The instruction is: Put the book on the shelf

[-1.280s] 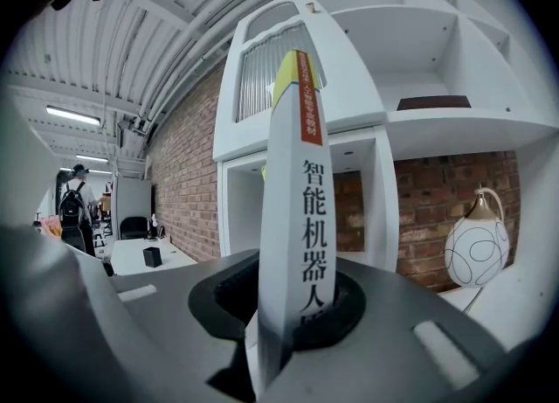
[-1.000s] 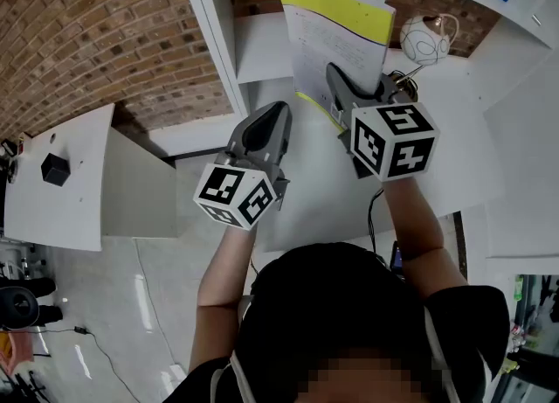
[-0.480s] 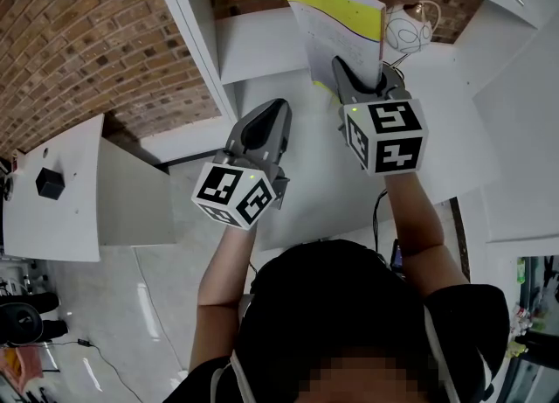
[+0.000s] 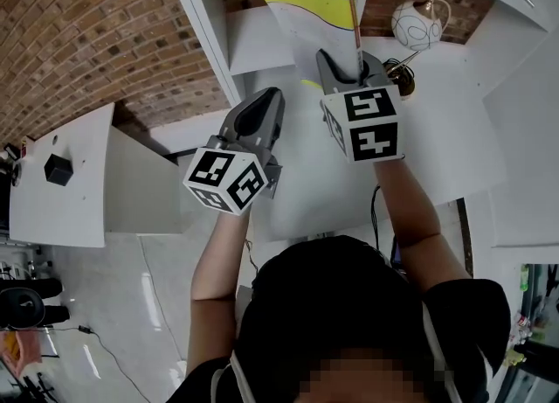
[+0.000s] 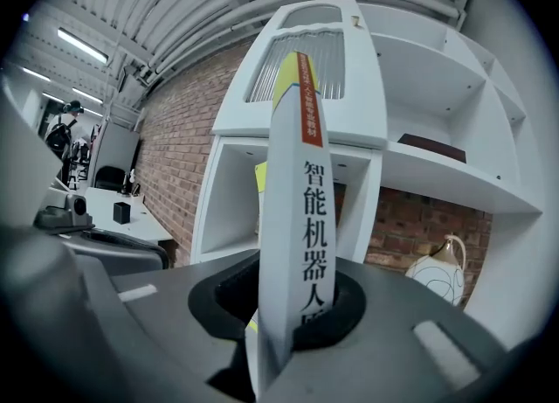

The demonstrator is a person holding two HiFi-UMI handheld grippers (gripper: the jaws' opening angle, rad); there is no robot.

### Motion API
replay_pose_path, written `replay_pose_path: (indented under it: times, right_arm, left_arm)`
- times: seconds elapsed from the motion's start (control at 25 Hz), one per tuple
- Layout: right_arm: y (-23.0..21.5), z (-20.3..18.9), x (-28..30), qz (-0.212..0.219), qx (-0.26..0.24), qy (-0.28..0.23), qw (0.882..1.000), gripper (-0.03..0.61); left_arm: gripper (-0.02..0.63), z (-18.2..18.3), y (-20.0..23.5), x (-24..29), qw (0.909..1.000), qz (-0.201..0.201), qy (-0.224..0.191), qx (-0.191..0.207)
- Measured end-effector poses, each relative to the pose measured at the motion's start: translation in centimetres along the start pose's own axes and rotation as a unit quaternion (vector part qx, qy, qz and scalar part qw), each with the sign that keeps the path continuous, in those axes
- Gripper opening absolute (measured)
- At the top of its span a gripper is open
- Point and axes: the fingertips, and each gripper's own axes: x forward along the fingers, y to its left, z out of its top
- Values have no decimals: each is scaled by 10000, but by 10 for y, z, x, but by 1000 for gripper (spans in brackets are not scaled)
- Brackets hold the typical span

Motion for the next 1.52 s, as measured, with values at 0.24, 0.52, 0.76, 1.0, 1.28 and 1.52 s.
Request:
replay_pose_path:
  times: [0.24, 0.52, 0.76, 1.0, 1.28, 1.52]
  right_arm:
    - [17, 6, 8, 223, -186, -136, 9995, 67]
    - [24, 9, 11, 462, -264, -241, 9983, 67]
    - [22, 11, 9, 571, -311, -318, 9974, 67]
    - [20, 11, 7, 628, -475, -407, 9961, 67]
    - [24, 23, -1, 535, -995, -619, 9917, 66]
    - [24, 30, 1, 432, -1319, -705, 9878, 67]
  left_arm:
    - [2, -9, 3, 18, 9997, -236, 98, -9]
    - [2, -40, 20, 53, 9978, -187, 462, -438]
    - [2, -43, 34, 76, 9980, 102, 384, -486]
    - [2, -35, 34, 92, 9985, 175, 280, -428]
    - [0, -21, 25, 104, 9991, -30, 152, -404]
    - [-2, -12, 25, 113, 9993, -55, 223, -299]
